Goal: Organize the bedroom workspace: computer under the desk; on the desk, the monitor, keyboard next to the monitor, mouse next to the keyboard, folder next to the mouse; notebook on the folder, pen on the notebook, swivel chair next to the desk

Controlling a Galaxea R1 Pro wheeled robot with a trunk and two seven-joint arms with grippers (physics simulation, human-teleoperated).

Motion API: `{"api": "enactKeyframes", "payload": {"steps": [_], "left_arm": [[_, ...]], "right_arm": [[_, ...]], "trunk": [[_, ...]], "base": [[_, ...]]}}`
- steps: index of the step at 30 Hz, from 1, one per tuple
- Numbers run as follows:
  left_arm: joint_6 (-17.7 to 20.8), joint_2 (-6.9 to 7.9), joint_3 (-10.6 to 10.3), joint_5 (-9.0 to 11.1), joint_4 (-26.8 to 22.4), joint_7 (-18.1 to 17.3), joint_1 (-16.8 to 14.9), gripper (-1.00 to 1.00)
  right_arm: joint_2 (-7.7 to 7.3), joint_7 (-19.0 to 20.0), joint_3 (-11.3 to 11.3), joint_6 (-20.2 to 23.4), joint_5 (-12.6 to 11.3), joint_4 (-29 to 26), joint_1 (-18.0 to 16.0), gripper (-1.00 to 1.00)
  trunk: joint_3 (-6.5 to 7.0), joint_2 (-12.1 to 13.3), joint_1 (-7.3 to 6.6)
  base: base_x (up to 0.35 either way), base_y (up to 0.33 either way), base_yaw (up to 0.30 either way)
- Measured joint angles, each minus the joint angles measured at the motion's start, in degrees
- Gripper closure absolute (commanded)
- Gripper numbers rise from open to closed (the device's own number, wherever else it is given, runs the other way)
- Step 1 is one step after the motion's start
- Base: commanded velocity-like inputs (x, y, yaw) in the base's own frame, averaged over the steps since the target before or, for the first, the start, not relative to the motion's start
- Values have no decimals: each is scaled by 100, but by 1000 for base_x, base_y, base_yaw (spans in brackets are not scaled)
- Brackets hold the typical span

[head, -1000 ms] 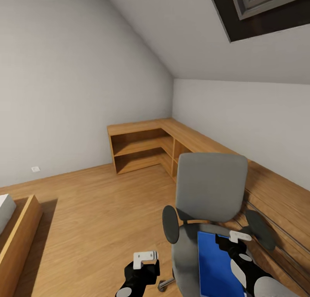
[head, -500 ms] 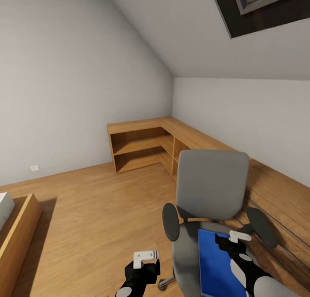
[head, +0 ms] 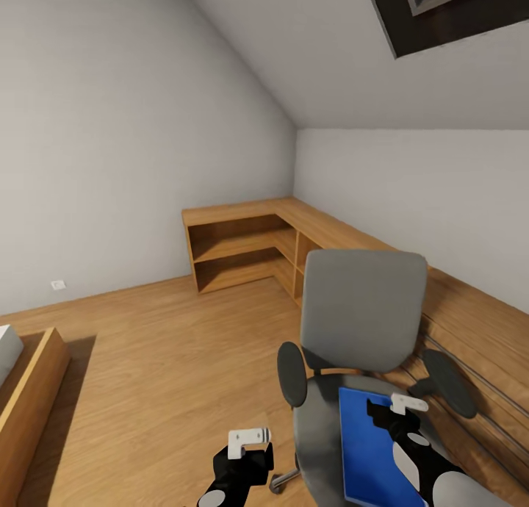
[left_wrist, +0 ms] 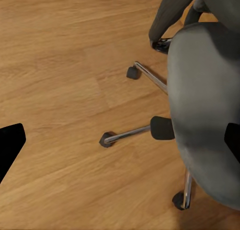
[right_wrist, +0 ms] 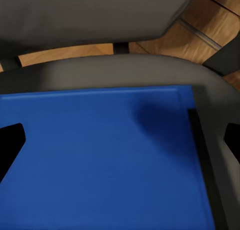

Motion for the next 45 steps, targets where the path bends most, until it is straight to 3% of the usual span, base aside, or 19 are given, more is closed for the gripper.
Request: {"api": "enactKeyframes", "payload": {"steps": [25,34,45], "left_arm": [[2,0,-2,0,0,0,0,-100],[2,-8,-9,0,-1,0,-2,-100],[2,-17,-10,0,-1,8,-1,-100]], "right_arm": [[1,-7,2,271,-1,0,0,-100],[-1,-7,1,272,-1,0,-5,-100],[-3,-7,1,271,-1,-7,-9,-100]], "trunk": [[-449,-1003,549],[-450,-1005,550],[-647,-1444,791]], "base": [[0,0,0],[0,0,0],[0,0,0]]}}
